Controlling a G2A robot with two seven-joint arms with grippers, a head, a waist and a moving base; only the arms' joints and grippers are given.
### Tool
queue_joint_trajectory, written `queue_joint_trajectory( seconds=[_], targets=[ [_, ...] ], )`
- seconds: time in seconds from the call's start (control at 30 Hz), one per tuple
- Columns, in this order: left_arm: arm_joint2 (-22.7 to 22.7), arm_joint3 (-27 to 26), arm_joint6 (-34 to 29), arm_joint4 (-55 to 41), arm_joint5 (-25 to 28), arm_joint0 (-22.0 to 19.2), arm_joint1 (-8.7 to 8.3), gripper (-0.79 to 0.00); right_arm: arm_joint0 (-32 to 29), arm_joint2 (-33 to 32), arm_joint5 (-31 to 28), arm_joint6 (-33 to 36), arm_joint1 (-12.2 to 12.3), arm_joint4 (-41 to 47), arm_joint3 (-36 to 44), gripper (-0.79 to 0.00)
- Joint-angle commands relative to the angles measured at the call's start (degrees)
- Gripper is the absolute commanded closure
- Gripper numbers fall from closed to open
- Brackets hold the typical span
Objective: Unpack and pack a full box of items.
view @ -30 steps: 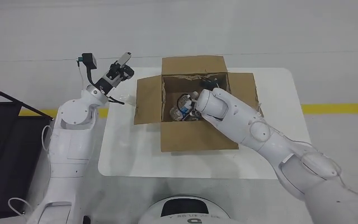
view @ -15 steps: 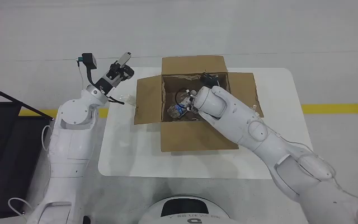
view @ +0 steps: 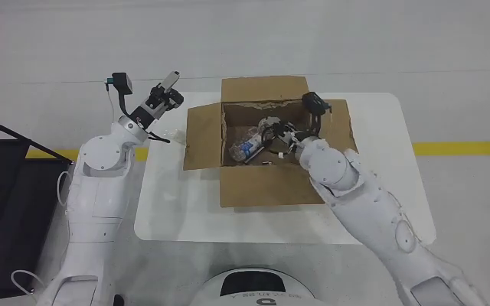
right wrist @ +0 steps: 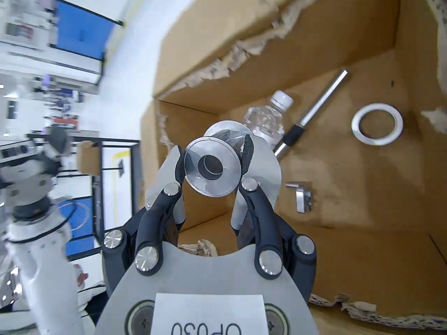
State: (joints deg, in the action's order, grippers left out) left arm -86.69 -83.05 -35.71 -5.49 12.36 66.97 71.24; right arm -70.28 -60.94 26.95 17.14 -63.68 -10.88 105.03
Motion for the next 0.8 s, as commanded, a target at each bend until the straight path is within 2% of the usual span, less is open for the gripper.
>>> queue_joint_trajectory(
  seconds=[0.0,0.07,0.23,0.4,0.47,0.57,0.67,0.77],
  targets=[
    [0.0,0.0,0.0,0.0,0.0,0.0,0.00,-0.785,-5.6,-5.8,-9.1,-1.8,0.8,1.7,2.7,0.000],
    [0.0,0.0,0.0,0.0,0.0,0.0,0.00,-0.785,-11.8,-12.2,-16.7,-4.3,1.6,4.7,4.7,0.000],
    [0.0,0.0,0.0,0.0,0.0,0.0,0.00,-0.785,-25.1,-26.8,-30.6,-8.1,2.4,15.5,6.5,0.000],
    [0.0,0.0,0.0,0.0,0.0,0.0,0.00,-0.785,-33.1,-36.1,-36.3,-9.9,2.4,22.7,5.2,0.000],
    [0.0,0.0,0.0,0.0,0.0,0.0,0.00,-0.785,-35.3,-38.8,-37.0,-11.5,2.2,27.5,4.1,0.000],
    [0.0,0.0,0.0,0.0,0.0,0.0,0.00,-0.785,-36.4,-41.7,-35.8,-8.9,2.1,32.8,0.5,0.000],
    [0.0,0.0,0.0,0.0,0.0,0.0,0.00,-0.785,-34.9,-42.6,-29.8,-6.8,2.3,34.1,-2.3,0.000],
    [0.0,0.0,0.0,0.0,0.0,0.0,0.00,-0.785,-32.2,-43.3,-20.5,-5.2,2.6,33.7,-5.2,0.000]
  ],
)
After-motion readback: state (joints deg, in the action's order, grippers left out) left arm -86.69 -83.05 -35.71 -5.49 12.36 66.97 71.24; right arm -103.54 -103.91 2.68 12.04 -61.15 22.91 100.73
